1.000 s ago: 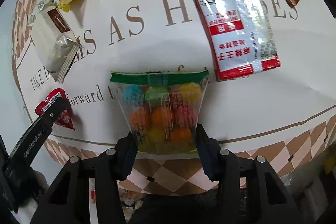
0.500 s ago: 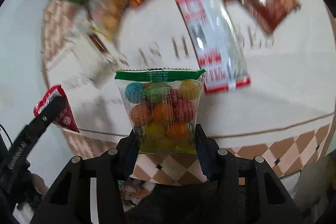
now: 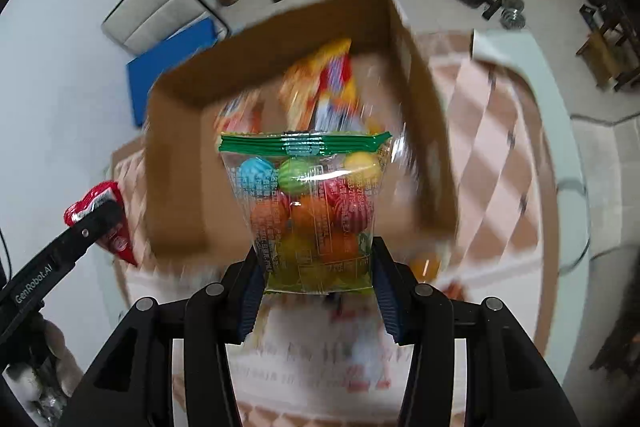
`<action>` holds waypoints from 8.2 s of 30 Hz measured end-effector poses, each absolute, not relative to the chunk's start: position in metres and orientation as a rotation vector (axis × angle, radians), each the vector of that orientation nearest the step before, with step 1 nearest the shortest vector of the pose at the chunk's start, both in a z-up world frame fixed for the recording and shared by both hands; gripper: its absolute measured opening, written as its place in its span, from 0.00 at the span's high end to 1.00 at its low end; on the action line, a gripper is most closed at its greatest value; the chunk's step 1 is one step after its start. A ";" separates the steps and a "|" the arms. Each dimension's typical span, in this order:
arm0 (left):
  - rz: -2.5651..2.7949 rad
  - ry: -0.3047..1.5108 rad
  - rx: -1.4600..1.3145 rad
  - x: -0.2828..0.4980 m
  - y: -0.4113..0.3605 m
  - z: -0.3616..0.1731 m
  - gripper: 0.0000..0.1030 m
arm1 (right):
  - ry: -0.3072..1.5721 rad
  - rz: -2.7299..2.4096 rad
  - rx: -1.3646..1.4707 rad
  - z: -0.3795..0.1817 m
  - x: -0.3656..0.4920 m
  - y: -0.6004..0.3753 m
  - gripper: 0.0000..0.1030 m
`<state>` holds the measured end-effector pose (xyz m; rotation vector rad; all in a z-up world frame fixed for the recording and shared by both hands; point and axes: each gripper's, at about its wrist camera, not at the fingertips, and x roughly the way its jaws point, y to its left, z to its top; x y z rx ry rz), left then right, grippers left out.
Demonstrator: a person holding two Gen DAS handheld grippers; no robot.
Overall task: Organize snacks
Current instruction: 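Carry the candy bag and red packet into the box and release both, then grasp the red-white sausage pack with the right tool while the left tool grasps the white bread packet, then carry the sausage pack and bread packet into the box and release them, then grasp the yellow chip bag with the right tool while the left tool grasps the yellow bread bag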
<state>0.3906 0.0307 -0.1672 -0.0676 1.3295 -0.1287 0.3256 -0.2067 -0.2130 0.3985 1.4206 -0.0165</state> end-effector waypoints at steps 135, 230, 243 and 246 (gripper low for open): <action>0.008 1.786 -0.103 0.143 0.078 -0.376 0.45 | 1.853 -0.137 0.263 -0.422 0.098 -0.061 0.32; -0.193 1.444 0.201 0.279 0.034 -0.261 0.21 | 1.531 0.008 0.352 -0.280 0.241 -0.214 0.10; -0.380 1.754 0.104 0.276 0.002 -0.335 0.21 | 1.630 -0.016 0.293 -0.360 0.230 -0.208 0.10; -0.390 1.772 0.118 0.265 -0.003 -0.338 0.21 | 1.635 -0.024 0.244 -0.368 0.237 -0.201 0.17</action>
